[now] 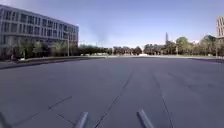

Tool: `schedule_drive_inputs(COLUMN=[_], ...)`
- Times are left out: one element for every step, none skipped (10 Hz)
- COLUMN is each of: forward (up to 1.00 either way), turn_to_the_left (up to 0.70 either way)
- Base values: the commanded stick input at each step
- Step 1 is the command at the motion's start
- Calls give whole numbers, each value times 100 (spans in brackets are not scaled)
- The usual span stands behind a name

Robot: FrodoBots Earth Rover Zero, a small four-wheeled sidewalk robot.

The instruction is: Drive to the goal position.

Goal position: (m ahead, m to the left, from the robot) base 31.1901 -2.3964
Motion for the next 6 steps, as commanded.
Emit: schedule_drive_inputs(forward=[100,100,100,100,100,100], turn_to_the_left=[-27,-27,-25,-9,0,0])
